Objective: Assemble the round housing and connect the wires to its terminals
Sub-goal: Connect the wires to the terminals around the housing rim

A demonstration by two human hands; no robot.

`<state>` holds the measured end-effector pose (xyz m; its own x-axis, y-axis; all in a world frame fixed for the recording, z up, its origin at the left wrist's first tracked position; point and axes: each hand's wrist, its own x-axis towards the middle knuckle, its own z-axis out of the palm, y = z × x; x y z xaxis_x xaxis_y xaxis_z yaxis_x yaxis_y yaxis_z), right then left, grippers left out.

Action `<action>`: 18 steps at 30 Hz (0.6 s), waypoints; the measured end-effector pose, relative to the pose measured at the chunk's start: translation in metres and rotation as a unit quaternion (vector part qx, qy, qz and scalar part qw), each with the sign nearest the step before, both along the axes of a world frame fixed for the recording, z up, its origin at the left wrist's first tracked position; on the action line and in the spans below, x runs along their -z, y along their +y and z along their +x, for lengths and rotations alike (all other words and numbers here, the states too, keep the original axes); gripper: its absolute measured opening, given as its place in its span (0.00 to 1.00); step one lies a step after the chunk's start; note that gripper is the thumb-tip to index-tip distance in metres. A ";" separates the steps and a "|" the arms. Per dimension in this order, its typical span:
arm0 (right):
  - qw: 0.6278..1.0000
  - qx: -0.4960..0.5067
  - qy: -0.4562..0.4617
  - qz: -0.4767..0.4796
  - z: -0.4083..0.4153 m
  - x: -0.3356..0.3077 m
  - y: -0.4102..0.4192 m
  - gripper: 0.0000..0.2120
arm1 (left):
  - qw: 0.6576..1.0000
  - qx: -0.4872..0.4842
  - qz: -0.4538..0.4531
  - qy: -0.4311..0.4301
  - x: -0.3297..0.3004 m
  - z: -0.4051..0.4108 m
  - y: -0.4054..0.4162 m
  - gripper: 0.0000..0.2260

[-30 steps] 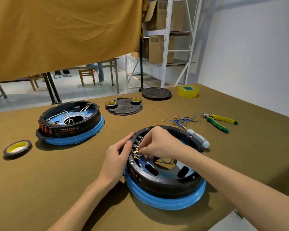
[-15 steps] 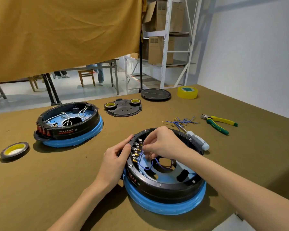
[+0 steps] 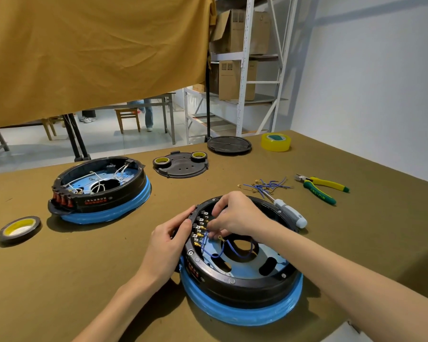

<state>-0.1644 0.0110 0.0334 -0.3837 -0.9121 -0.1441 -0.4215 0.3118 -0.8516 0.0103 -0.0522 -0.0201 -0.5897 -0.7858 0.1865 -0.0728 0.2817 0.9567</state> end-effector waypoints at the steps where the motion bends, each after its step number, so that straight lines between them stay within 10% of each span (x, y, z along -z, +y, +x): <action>1: 1.000 -0.004 0.008 0.009 -0.002 -0.002 0.000 0.07 | 1.000 0.001 -0.002 -0.001 -0.001 0.000 0.000 0.23; 18: 0.990 -0.039 0.017 0.135 -0.002 -0.019 -0.020 0.10 | 1.000 -0.008 -0.005 -0.001 0.001 -0.001 -0.001 0.18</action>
